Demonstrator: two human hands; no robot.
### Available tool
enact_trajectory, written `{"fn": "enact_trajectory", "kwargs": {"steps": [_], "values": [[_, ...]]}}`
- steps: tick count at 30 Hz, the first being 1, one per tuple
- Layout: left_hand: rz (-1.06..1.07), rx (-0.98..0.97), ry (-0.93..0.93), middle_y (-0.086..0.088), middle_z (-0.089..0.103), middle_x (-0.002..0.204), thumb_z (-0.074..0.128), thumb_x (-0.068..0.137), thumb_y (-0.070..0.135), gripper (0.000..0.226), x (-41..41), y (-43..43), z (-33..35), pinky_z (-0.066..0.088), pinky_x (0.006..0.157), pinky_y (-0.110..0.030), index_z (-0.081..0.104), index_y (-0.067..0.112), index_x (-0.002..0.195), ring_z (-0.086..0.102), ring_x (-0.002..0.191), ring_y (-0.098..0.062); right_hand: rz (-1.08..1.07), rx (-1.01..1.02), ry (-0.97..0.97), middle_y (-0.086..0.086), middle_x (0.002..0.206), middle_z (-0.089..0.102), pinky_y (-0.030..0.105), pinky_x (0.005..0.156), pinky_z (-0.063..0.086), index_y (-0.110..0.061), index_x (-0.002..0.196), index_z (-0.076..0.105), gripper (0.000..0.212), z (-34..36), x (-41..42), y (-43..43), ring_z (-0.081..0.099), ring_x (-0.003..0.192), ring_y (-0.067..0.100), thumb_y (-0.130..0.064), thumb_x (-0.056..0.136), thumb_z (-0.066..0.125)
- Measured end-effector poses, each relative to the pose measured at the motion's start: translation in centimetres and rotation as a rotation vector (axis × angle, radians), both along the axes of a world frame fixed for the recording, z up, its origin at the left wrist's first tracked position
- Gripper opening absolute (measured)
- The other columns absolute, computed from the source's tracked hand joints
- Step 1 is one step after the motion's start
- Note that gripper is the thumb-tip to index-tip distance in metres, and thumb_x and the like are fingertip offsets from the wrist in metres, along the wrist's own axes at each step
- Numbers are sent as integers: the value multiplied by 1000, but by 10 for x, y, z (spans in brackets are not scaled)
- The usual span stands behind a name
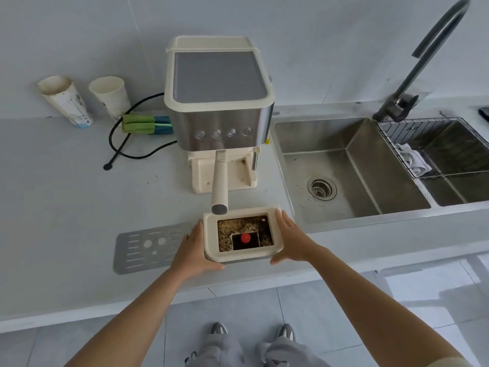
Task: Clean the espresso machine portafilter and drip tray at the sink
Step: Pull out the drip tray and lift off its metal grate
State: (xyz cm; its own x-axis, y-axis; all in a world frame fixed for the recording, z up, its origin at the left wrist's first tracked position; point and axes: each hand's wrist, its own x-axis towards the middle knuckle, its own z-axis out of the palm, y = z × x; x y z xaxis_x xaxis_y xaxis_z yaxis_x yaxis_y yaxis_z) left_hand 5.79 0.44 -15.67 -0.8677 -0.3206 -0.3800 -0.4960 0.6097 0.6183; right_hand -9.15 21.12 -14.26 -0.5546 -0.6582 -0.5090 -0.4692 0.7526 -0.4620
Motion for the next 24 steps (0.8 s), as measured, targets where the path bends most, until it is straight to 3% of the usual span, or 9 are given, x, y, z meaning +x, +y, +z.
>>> {"fn": "enact_trajectory", "kwargs": {"steps": [3,5,8,10,15,19,21,24], "values": [[60,84,51,9,49,127,82,39,44,112,0,5,-2,48,95,-40,21,43,133,51,117,-13,-33,-77,-19,7,154,10,48,110,34,-13,146,-16,138,0,-3,4,25,138,27,-27,54,86],[88,110,90,8,49,128,83,44,32,105,-1,15,6,48,91,-31,19,54,124,50,118,-11,-36,-134,-30,6,152,13,46,105,40,-15,146,-12,136,0,-7,9,33,134,27,-23,54,87],[123,130,125,9,46,131,85,53,16,110,-8,33,13,42,83,-24,15,47,132,48,118,-11,-28,-200,-38,2,154,9,42,102,43,-14,146,-13,133,-1,-20,21,38,131,27,-18,57,86],[140,152,157,10,45,135,86,56,15,114,-14,45,16,42,84,-24,14,35,142,47,121,-11,-31,-239,-46,1,152,19,42,101,44,-15,146,-11,130,3,-32,32,42,126,26,-15,58,85],[152,154,208,14,53,124,85,57,16,100,-46,83,32,41,72,-10,22,41,130,55,110,-7,-84,-308,-61,-2,138,38,38,97,45,-21,145,4,125,17,-68,69,47,120,22,-13,52,87],[120,176,250,17,53,120,85,58,15,100,-82,114,47,41,74,-12,21,45,129,54,109,-8,-143,-379,-80,-7,127,43,42,97,48,-27,138,18,118,30,-98,105,49,117,17,-18,42,86],[98,176,258,18,53,119,85,59,16,105,-101,127,55,42,76,-16,18,42,136,53,106,-7,-167,-397,-75,-8,120,44,34,92,51,-24,135,22,111,42,-111,121,49,113,13,-14,44,86],[64,193,268,27,51,107,84,62,14,100,-128,140,66,39,70,-9,17,44,130,52,97,-2,-191,-442,-82,-7,113,45,13,70,49,-18,132,25,99,59,-129,140,49,106,10,-1,54,84]]}}
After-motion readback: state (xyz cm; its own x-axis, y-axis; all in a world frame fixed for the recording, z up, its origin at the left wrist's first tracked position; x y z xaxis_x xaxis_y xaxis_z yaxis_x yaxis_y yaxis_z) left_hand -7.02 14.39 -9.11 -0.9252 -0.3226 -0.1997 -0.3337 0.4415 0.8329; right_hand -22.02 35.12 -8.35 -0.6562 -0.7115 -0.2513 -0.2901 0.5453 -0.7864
